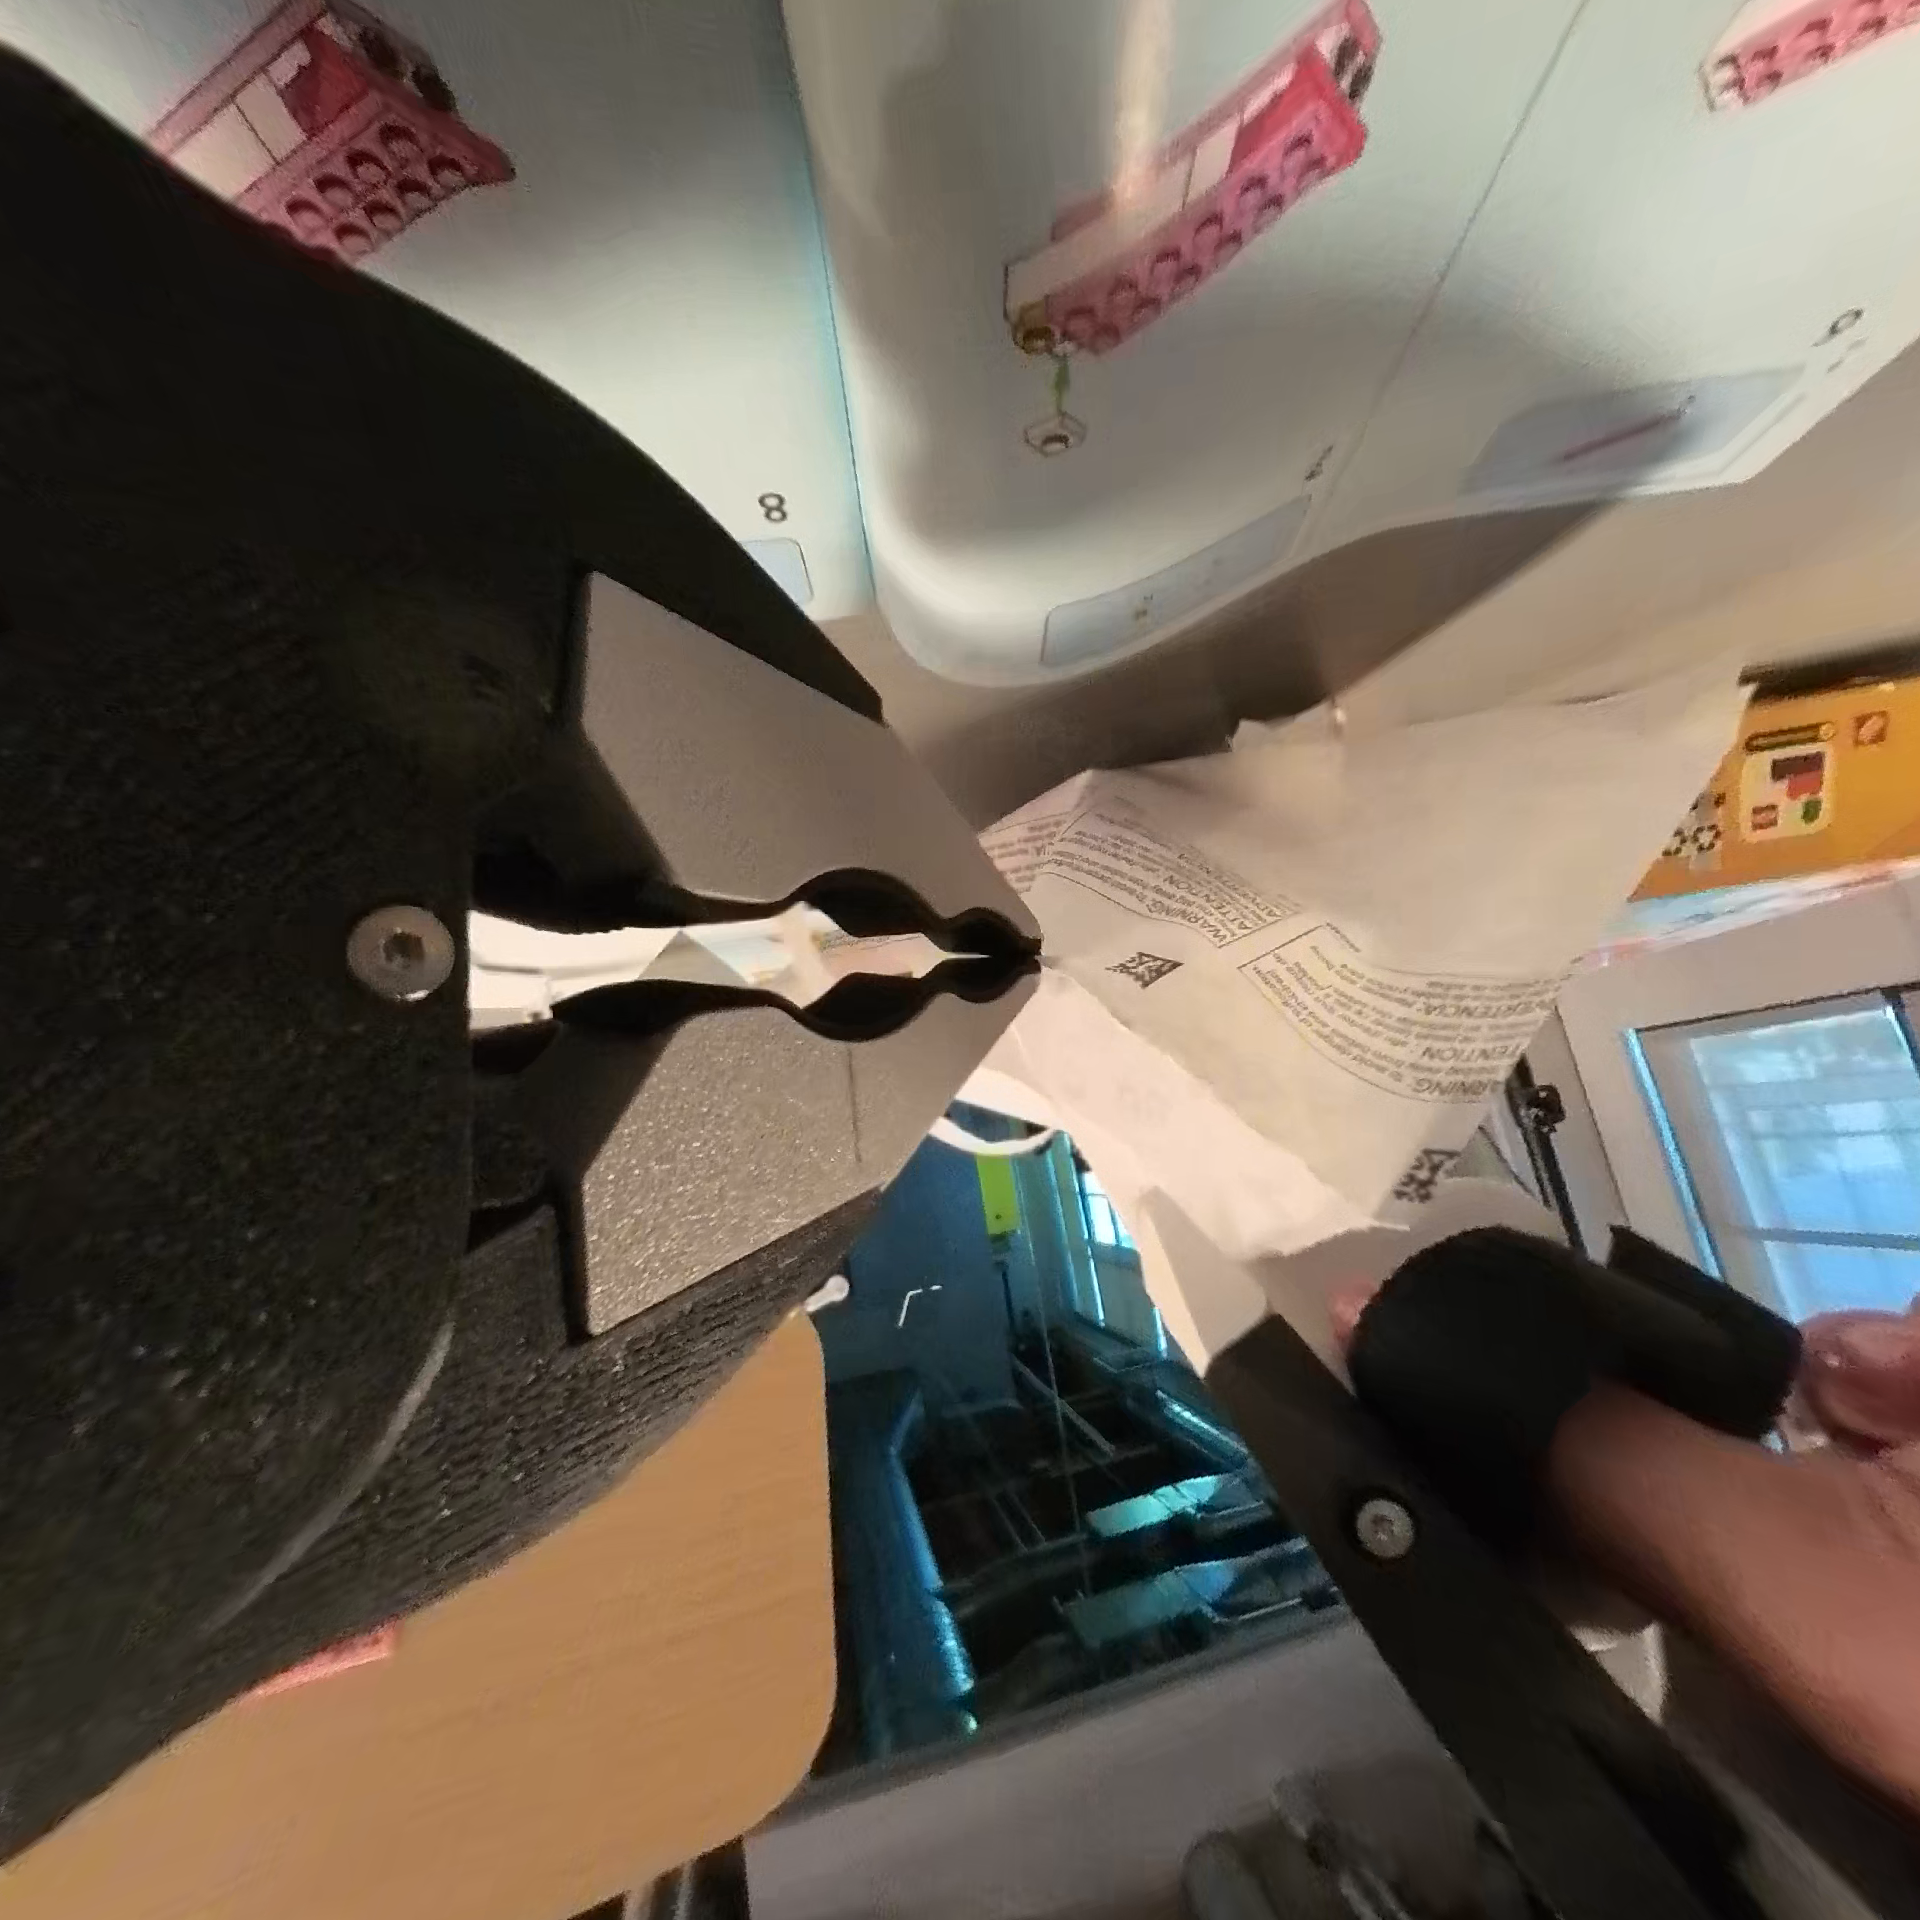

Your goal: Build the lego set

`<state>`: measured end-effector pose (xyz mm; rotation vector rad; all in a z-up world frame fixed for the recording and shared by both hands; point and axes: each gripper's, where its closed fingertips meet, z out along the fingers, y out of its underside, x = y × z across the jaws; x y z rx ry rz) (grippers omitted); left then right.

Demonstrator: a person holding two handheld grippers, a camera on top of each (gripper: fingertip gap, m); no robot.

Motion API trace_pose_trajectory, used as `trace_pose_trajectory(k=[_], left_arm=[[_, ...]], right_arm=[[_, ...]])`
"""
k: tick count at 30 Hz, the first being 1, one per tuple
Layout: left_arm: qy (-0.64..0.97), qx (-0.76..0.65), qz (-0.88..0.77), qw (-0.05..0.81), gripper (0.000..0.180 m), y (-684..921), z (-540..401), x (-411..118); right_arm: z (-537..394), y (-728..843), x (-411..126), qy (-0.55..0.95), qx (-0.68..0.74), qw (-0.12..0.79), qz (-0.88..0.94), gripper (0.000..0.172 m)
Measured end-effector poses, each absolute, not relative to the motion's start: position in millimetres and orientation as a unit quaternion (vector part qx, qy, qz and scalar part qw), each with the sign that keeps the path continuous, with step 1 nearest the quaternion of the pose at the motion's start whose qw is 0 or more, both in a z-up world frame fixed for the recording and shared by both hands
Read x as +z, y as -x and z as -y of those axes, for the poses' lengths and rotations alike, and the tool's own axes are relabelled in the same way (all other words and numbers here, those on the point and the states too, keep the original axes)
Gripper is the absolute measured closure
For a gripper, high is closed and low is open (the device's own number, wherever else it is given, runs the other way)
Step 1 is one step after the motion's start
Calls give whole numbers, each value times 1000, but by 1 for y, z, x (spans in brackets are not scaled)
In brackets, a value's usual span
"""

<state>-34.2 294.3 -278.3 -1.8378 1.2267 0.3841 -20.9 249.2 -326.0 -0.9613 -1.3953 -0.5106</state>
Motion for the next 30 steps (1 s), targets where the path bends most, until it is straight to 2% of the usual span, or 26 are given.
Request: trace_pose_trajectory(k=[7, 12, 15, 16, 17, 19, 20, 21, 23, 25, 26, 28, 30], left_arm=[[741, 163, -424, 494, 180, 55, -316, -251], [739, 132, -487, 446, 180, 42, -301, -260], [725, 150, -536, 406, 180, 33, -288, -264], [721, 148, -552, 392, 180, 30, -283, -267], [720, 143, -567, 374, 180, 28, -277, -272], [716, 134, -595, 341, 180, 27, -265, -280], [714, 130, -601, 335, 180, 27, -261, -280], [716, 124, -600, 336, 180, 27, -258, -278], [729, 96, -588, 337, 180, 27, -253, -273], [742, 77, -571, 342, 180, 24, -252, -270], [742, 65, -575, 340, 175, 19, -250, -272], [741, 69, -584, 324, 149, 11, -247, -280], [733, 99, -597, 312, 135, 4, -249, -289]], right_arm=[[-247, 22, -332, 445, -188, 627, 612, 172], [-236, 29, -324, 420, -146, 660, 606, 172], [-237, 30, -317, 403, -170, 675, 594, 116], [-241, 28, -318, 403, -192, 669, 595, 109], [-245, 26, -321, 393, -223, 660, 600, 110], [-255, 17, -326, 375, -289, 640, 606, 124], [-259, 13, -326, 368, -316, 633, 603, 135], [-260, 11, -325, 359, -337, 629, 602, 156], [-262, 8, -324, 356, -357, 619, 602, 172], [-259, 10, -321, 355, -350, 624, 601, 172], [-258, 11, -321, 354, -349, 623, 605, 172], [-256, 15, -324, 344, -353, 617, 613, 172], [-254, 18, -328, 336, -356, 612, 621, 172]])
